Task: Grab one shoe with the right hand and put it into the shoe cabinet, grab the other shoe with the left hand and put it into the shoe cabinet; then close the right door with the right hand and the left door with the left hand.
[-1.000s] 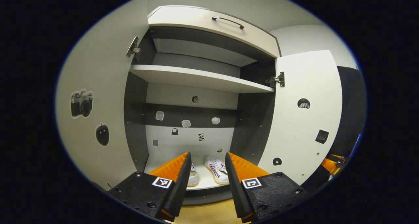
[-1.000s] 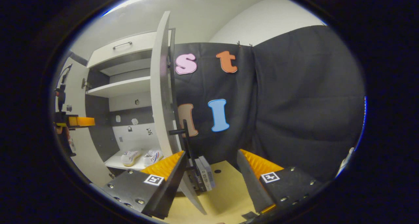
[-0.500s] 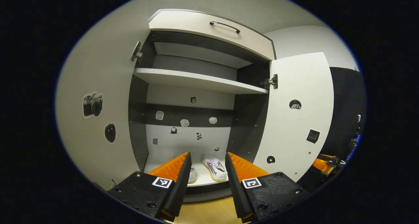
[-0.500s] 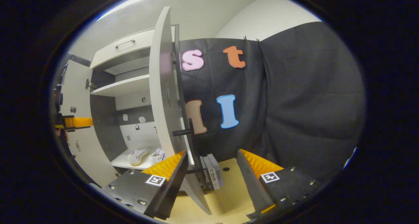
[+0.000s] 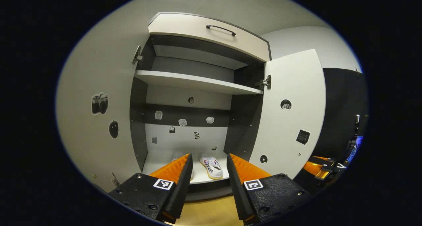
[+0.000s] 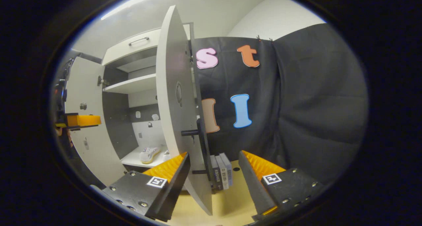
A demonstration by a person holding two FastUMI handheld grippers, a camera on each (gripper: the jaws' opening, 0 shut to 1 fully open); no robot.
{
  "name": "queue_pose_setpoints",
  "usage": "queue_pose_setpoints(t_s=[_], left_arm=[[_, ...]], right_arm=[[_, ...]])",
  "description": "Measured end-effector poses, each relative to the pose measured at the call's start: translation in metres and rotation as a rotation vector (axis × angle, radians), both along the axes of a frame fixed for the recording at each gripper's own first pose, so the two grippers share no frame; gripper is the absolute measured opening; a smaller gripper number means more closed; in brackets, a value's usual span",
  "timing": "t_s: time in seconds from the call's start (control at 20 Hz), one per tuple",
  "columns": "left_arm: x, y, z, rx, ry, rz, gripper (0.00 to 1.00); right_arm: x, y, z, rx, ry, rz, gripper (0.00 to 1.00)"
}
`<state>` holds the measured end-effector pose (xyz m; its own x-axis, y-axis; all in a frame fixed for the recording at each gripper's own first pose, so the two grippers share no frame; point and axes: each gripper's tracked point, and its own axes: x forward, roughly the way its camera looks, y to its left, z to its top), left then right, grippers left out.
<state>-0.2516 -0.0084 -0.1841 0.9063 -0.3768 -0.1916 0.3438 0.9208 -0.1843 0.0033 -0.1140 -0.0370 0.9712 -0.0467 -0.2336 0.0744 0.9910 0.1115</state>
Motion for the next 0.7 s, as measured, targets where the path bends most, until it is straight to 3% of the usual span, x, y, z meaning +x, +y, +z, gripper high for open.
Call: queue_pose_setpoints(t_s=[0.2, 0.25, 0.4, 0.55, 0.6, 0.65, 0.7], left_arm=[[-0.016, 0.003, -0.003, -0.003, 0.016, 0.014, 0.63], [-0.020, 0.005, -0.004, -0.006, 0.021, 0.019, 0.63], [-0.036, 0.012, -0.006, -0.003, 0.030, 0.040, 0.63], [-0.049, 0.022, -0.004, 0.004, 0.022, 0.062, 0.63], [-0.054, 0.026, -0.003, 0.003, 0.022, 0.074, 0.63], [-0.057, 0.030, -0.003, -0.001, 0.022, 0.086, 0.63], [-0.061, 0.034, -0.002, -0.005, 0.023, 0.097, 0.63]], right_arm=[[0.006, 0.033, -0.001, 0.019, 0.004, 0.081, 0.82], [0.007, 0.043, -0.002, 0.026, 0.005, 0.101, 0.90], [0.014, 0.065, -0.005, 0.041, 0.016, 0.146, 0.90], [0.022, 0.083, -0.006, 0.040, 0.021, 0.181, 0.90], [0.025, 0.089, -0.006, 0.040, 0.025, 0.194, 0.82], [0.027, 0.094, -0.006, 0.041, 0.028, 0.205, 0.90], [0.029, 0.100, -0.007, 0.040, 0.030, 0.218, 0.90]])
